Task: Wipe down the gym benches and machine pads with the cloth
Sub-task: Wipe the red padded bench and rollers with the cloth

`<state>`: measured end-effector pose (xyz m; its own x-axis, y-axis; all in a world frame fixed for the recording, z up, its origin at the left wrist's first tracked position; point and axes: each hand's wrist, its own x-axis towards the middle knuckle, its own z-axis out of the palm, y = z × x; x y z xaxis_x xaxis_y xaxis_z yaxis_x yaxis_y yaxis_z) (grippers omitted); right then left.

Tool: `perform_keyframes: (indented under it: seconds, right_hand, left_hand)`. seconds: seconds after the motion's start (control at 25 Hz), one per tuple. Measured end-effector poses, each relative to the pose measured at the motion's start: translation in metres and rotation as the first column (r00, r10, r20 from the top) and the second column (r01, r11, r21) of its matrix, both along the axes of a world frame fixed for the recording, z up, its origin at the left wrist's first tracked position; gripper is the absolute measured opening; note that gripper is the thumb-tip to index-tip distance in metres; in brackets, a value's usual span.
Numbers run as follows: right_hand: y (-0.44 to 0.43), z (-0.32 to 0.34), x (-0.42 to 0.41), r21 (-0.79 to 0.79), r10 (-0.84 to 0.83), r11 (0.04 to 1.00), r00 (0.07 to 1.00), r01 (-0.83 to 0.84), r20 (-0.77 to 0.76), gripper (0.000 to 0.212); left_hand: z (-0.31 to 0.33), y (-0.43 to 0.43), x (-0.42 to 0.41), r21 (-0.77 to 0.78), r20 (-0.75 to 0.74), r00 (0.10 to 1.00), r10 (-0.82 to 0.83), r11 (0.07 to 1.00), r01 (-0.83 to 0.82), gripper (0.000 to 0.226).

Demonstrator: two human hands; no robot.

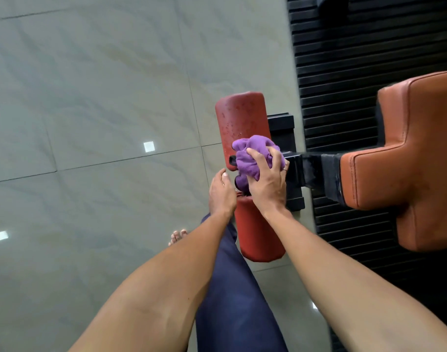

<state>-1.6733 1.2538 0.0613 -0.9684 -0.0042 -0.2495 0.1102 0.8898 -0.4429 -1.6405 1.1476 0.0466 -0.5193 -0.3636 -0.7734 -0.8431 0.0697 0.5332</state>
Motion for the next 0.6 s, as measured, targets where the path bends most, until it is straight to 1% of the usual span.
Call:
perform_keyframes:
  seconds: [0.08, 0.16, 0.24, 0.36, 0.44, 0.52, 0.6]
  right_hand:
    - [0.002, -0.012, -0.015, -0.007, 0.055, 0.998, 0.998, -0.055, -0.038, 0.06]
    - [0.004, -0.025, -0.018, 0.025, 0.204, 0.979, 0.978, -0.203, -0.047, 0.064]
    - [0.01, -0.04, -0.015, 0.098, 0.329, 0.942, 0.941, -0.321, -0.075, 0.065]
    - [0.005, -0.052, -0.041, 0.154, 0.389, 0.915, 0.917, -0.373, -0.093, 0.059]
    - [-0.014, -0.055, -0.076, 0.201, 0.417, 0.899, 0.9, -0.388, -0.125, 0.054]
    - [-0.039, -0.057, -0.114, 0.246, 0.451, 0.877, 0.885, -0.413, -0.119, 0.051]
    - [-0.046, -0.055, -0.13, 0.273, 0.457, 0.868, 0.882, -0.415, -0.112, 0.051]
  left_hand:
    - [-0.006, 0.003, -0.016, -0.003, 0.009, 1.0, 0.015, 1.0, -0.015, 0.042]
    - [-0.009, 0.005, -0.03, -0.006, 0.012, 0.999, 0.031, 1.0, -0.031, 0.039]
    - [-0.014, 0.007, -0.037, -0.016, 0.032, 0.999, 0.039, 0.999, -0.039, 0.038]
    - [-0.027, 0.011, -0.038, -0.03, 0.061, 0.995, 0.075, 0.997, -0.074, 0.042]
    - [-0.033, 0.015, -0.041, -0.02, 0.066, 0.99, 0.124, 0.992, -0.123, 0.05]
    - [-0.039, 0.016, -0.038, -0.028, 0.077, 0.981, 0.18, 0.984, -0.179, 0.058]
    - [-0.04, 0.016, -0.039, -0.012, 0.083, 0.978, 0.192, 0.981, -0.191, 0.052]
